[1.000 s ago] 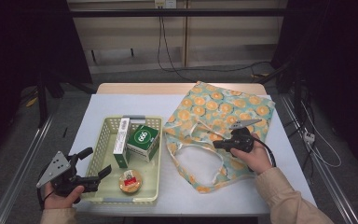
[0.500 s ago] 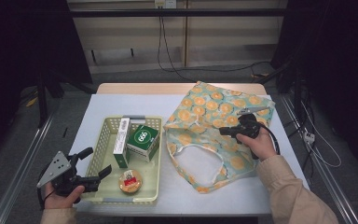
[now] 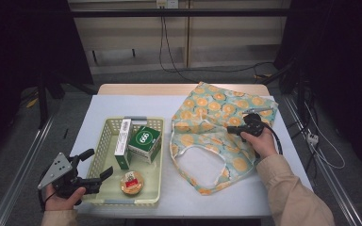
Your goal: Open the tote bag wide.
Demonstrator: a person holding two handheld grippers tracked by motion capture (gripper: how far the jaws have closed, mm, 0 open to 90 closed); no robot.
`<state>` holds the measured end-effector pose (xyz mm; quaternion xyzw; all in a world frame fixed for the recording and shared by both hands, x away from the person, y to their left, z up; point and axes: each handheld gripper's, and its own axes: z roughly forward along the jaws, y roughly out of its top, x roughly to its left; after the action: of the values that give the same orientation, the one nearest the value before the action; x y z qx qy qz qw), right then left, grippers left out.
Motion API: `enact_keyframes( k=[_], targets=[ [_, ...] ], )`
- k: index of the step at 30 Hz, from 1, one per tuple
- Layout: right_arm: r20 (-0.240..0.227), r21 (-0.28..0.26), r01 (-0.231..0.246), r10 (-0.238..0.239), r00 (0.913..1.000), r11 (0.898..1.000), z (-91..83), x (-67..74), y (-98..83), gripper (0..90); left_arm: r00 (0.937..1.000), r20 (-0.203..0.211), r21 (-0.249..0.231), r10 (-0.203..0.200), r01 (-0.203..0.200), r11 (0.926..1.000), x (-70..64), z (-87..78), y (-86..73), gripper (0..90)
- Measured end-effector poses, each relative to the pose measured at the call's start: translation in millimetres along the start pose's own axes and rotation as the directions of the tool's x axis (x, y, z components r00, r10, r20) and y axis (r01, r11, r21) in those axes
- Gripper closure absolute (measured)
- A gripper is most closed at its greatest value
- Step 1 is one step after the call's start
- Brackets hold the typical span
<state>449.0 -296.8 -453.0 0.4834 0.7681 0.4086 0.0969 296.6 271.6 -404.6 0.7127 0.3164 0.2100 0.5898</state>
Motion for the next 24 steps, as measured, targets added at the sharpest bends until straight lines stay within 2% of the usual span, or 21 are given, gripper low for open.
enact_keyframes(
  k=[3,9,11,14,18,24],
  targets=[
    [0.013,0.005,0.014,-0.014,0.9998,1.000,4.0,0.3,-0.5,90.0,1.0000,0.001,0.001,0.000,0.000,1.0000,0.3,0.3,0.0,5.6],
    [0.073,-0.013,0.037,-0.036,0.9967,0.999,4.2,0.4,0.4,90.0,1.0000,0.003,0.007,0.008,-0.008,0.9999,0.5,0.4,-0.2,5.6],
    [0.069,-0.015,0.030,-0.029,0.9972,0.999,3.7,-0.6,0.0,90.0,1.0000,0.002,0.006,0.006,-0.006,1.0000,0.7,0.5,0.1,5.6],
    [0.086,-0.007,0.039,-0.039,0.9955,0.999,2.3,-0.6,-0.5,87.1,1.0000,0.003,0.005,0.006,-0.006,1.0000,0.7,0.5,0.0,5.6],
    [0.074,-0.011,0.053,-0.052,0.9959,0.999,-1.6,3.3,0.5,78.3,1.0000,0.001,0.004,0.003,-0.003,1.0000,0.6,0.2,-0.1,5.6],
    [0.106,-0.024,0.096,-0.093,0.9900,0.995,-14.5,16.8,6.3,52.7,1.0000,0.002,0.001,0.006,-0.006,1.0000,-0.2,0.4,0.5,5.6]
  ],
)
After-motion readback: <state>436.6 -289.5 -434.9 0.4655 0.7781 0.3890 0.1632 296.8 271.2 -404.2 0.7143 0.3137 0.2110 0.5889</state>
